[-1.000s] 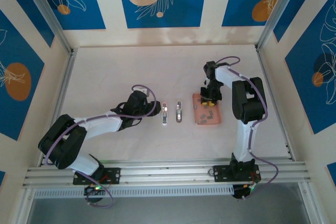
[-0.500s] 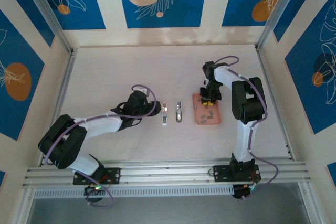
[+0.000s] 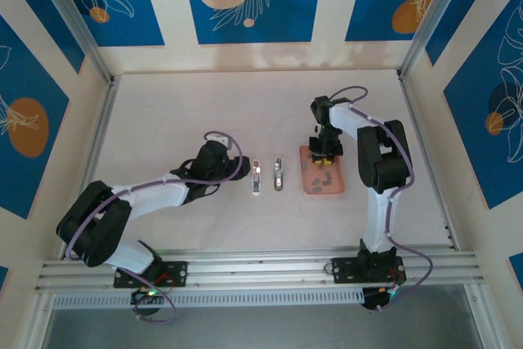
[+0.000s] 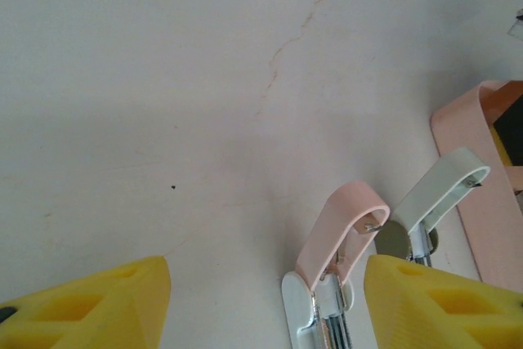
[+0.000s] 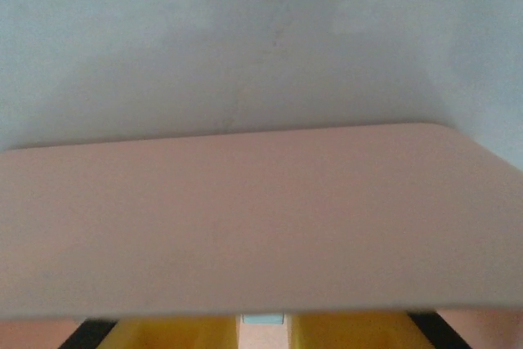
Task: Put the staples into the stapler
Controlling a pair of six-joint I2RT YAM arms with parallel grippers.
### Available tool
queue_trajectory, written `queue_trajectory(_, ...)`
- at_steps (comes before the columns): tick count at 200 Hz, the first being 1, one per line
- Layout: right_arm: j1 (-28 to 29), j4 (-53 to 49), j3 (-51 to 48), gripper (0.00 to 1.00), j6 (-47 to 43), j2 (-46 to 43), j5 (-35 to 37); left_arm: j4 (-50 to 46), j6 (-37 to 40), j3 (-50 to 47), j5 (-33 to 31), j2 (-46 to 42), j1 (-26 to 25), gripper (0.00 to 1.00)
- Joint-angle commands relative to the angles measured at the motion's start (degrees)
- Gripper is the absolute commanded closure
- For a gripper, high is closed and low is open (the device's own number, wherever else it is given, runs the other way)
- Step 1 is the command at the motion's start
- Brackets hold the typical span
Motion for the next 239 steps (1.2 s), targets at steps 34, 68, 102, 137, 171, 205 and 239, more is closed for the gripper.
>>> queue_trajectory(34, 1.24, 6.82, -3.20, 0.85, 1.50, -1.94, -0.44, -0.17, 1.67, -2.38, -1.68, -4.74, 0.57, 0.35)
queue_trajectory(68, 1.49, 11.40, -8.04, 0.85, 2.53, -11.57, -1.96, 0.81, 3.96, -1.16, 1.44, -6.89, 0.61, 0.35)
queue_trajectory(102, 1.72, 18.10, -15.76, 0.86, 3.49, -22.62, -3.99, 1.17, 4.13, 0.30, 8.48, -7.00, 0.51, 0.35)
queue_trajectory(137, 2.20, 23.56, -24.86, 0.86, 7.40, -34.55, -3.12, -0.30, 5.08, 3.87, 18.38, -4.30, -0.43, 0.38)
queue_trajectory(171, 2.29, 26.38, -32.24, 0.86, 10.95, -44.17, -2.75, -1.03, 6.60, 7.11, 24.66, 0.47, -3.60, 0.38)
queue_trajectory(205, 2.87, 23.61, -35.90, 0.86, 14.68, -52.68, -0.93, -2.87, 7.97, 12.71, 31.68, 6.71, -6.83, 0.38)
queue_trajectory(239, 1.66, 17.33, -36.63, 0.85, 16.08, -57.54, 0.75, -3.69, 7.76, 18.14, 34.89, 13.47, -9.60, 0.38)
